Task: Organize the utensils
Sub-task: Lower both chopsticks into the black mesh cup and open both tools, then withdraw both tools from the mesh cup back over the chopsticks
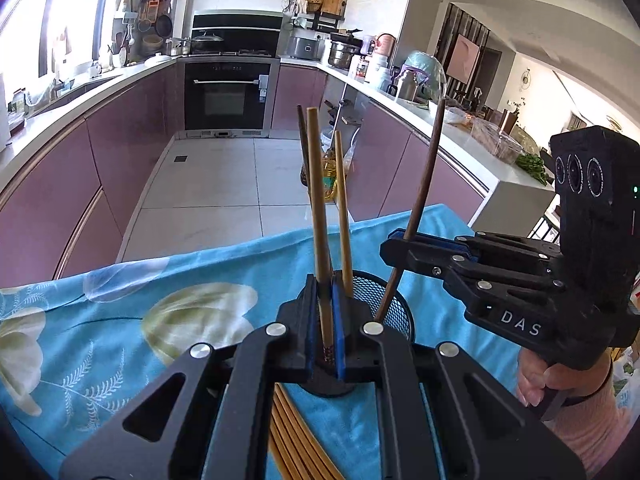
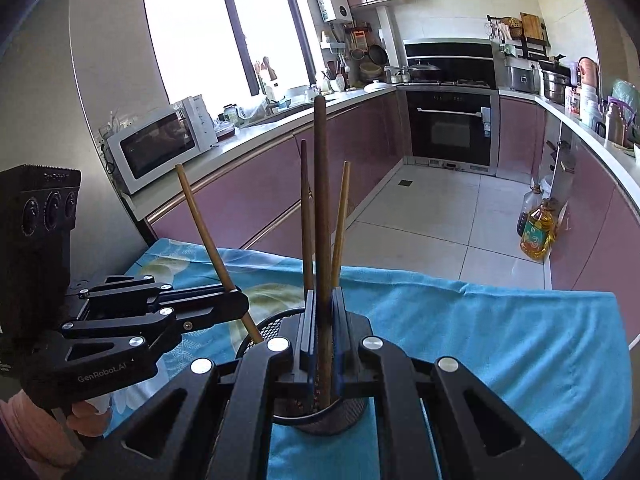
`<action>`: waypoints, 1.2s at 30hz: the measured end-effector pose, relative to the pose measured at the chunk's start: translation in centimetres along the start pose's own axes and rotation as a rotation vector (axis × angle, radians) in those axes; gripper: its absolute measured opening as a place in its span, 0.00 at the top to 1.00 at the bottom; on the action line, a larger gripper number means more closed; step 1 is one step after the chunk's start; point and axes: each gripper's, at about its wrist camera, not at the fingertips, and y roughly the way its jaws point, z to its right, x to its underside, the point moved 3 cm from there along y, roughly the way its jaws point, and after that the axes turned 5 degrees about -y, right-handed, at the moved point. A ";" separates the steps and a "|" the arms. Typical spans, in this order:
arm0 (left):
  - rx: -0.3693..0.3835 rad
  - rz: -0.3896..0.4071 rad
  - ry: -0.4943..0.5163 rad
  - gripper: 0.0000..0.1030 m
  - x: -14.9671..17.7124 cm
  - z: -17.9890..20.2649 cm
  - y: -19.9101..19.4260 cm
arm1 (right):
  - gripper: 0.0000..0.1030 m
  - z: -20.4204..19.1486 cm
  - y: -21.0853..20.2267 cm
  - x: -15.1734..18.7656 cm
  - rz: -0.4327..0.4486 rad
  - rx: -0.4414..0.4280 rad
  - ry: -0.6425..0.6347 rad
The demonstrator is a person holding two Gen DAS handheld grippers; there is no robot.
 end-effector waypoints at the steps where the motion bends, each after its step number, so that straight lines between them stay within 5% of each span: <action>1: 0.000 -0.001 0.000 0.92 -0.1 -0.1 0.2 | 0.94 0.0 0.1 -0.1 -0.001 0.002 0.000; 14: -0.006 -0.007 -0.006 0.90 -0.1 -0.3 1.7 | 0.90 -0.5 0.7 0.0 0.001 0.050 0.010; 23: -0.011 0.027 -0.017 0.66 1.3 -0.9 0.3 | 0.70 -0.9 0.0 0.6 0.023 0.046 0.009; 36: -0.139 0.120 0.020 0.32 5.7 -1.8 -4.9 | 0.45 -3.5 -5.2 4.4 0.110 -0.044 -0.020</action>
